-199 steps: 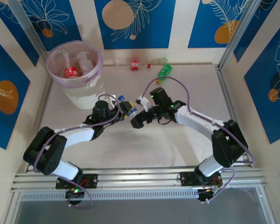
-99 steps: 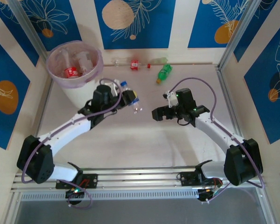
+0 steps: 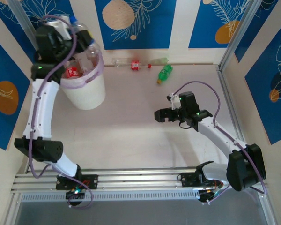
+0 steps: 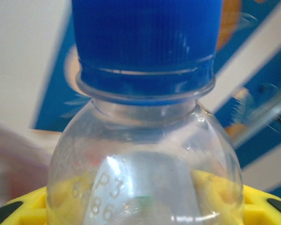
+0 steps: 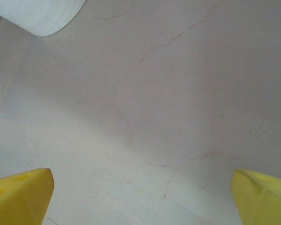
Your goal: Put the plastic bottles in the bin
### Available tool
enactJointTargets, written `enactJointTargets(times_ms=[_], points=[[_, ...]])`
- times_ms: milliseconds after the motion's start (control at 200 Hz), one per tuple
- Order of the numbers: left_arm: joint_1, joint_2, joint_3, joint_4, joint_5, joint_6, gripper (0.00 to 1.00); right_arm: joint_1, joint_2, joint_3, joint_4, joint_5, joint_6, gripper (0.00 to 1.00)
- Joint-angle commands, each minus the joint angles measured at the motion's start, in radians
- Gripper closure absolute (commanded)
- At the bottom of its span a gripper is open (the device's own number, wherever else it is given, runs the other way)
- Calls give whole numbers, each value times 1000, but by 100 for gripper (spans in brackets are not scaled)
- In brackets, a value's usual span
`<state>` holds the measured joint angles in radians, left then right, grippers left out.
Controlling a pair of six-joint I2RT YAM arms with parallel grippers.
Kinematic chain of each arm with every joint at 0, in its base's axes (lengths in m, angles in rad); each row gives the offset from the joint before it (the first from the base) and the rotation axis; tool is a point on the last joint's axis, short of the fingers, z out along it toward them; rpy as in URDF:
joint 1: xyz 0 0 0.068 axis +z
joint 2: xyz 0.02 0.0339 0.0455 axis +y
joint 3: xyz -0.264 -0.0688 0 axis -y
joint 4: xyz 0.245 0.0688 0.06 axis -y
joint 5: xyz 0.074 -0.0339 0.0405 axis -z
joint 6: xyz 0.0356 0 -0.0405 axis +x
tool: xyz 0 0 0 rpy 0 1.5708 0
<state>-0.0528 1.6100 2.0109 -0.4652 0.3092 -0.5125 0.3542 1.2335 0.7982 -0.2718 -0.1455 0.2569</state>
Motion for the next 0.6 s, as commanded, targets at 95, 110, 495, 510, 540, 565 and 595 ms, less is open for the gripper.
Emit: enactJointTargets(times_ms=[95, 110, 495, 510, 540, 565, 595], points=[[189, 46, 58, -165, -107, 89, 100, -15, -50, -36, -7, -37, -5, 3], [197, 53, 66, -180, -120, 96, 100, -17, -53, -36, -9, -37, -5, 3], [225, 286, 275, -405, -268, 230, 100, -43, -105, -71, -40, -20, -24, 3], [223, 290, 275, -409, -274, 237, 100, -44, -108, -74, -41, -19, -24, 3], [219, 298, 280, -424, -292, 251, 100, -45, -114, -81, -41, -19, -25, 3], [215, 305, 282, -437, -307, 262, 100, -47, -120, -87, -41, -19, -26, 3], [210, 314, 284, -451, -323, 277, 100, -50, -128, -94, -41, -18, -28, 3]])
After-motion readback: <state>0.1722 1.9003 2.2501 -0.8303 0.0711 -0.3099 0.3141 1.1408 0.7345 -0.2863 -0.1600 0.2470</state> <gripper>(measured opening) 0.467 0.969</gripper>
